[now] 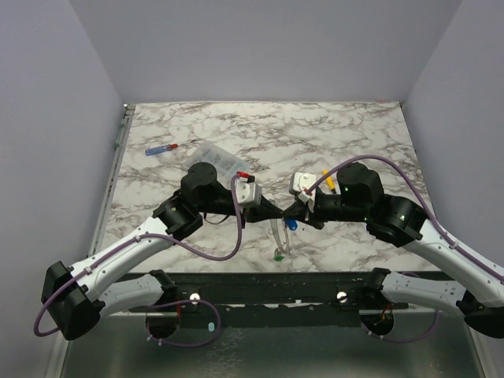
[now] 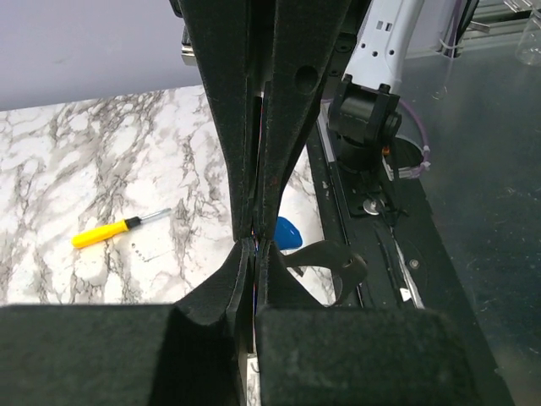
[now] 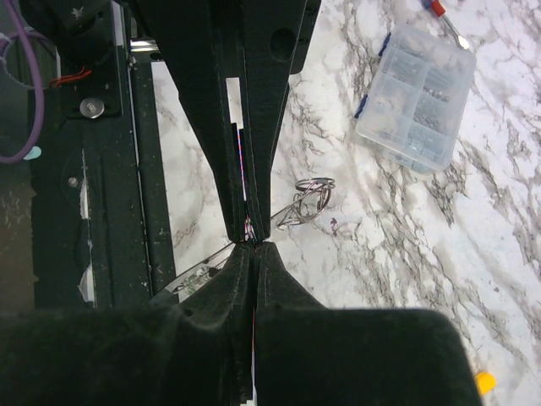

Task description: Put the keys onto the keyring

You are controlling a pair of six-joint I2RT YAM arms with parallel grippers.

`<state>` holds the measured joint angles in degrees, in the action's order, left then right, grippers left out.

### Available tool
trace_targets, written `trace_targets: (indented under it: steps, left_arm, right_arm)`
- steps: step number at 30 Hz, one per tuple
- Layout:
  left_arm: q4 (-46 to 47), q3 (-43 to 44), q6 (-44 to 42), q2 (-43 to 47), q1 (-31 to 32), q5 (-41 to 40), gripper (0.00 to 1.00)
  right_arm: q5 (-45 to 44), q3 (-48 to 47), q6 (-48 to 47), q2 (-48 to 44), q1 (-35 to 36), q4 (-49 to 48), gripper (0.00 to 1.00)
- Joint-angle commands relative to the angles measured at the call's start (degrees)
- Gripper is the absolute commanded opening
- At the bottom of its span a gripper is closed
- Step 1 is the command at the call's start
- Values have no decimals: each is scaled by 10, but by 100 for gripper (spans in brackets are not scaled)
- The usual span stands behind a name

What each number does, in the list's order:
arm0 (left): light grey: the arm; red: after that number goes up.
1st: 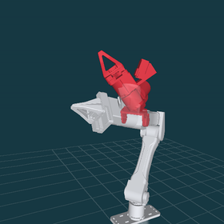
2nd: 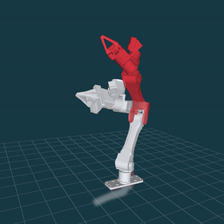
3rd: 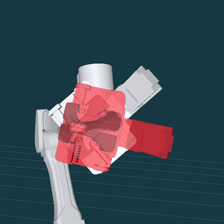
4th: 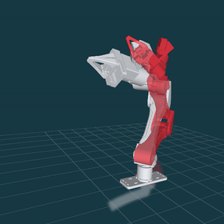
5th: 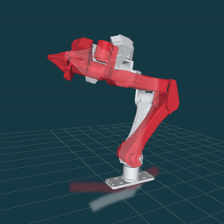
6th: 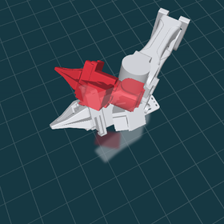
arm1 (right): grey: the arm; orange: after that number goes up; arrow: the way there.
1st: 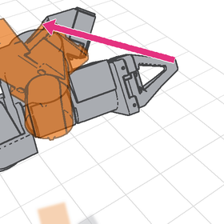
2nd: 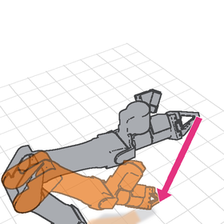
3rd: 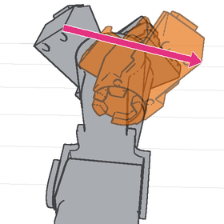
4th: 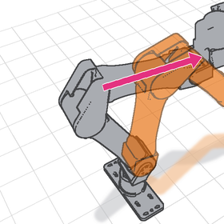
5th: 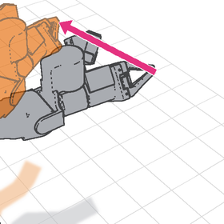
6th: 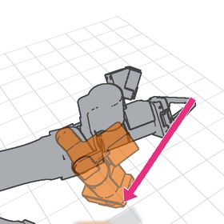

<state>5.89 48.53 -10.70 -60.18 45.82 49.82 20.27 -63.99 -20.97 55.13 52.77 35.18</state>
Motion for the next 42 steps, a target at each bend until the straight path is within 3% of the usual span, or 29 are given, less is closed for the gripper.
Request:
trace_targets:
  steps: [1,5,8,15,23,31,42]
  left_arm:
    - [23,17,2,27,-2,-18,0]
    - [48,10,19,40,-11,-9,0]
    - [55,7,24,46,-15,-3,0]
    - [66,0,31,56,-18,13,0]
    - [116,-13,67,67,-21,41,0]
    - [189,-32,125,81,-21,52,0]
    - [281,-65,193,94,-20,18,0]
  right_arm:
    - [5,11,13,-17,2,-37,9]
    - [-12,13,20,-31,2,-41,42]
    - [-23,17,22,-53,2,-49,49]
    - [-21,34,26,-96,2,-87,49]
    - [2,42,26,-83,2,-121,45]
    - [28,41,31,-63,2,-146,33]
    - [79,59,66,-68,2,-212,28]
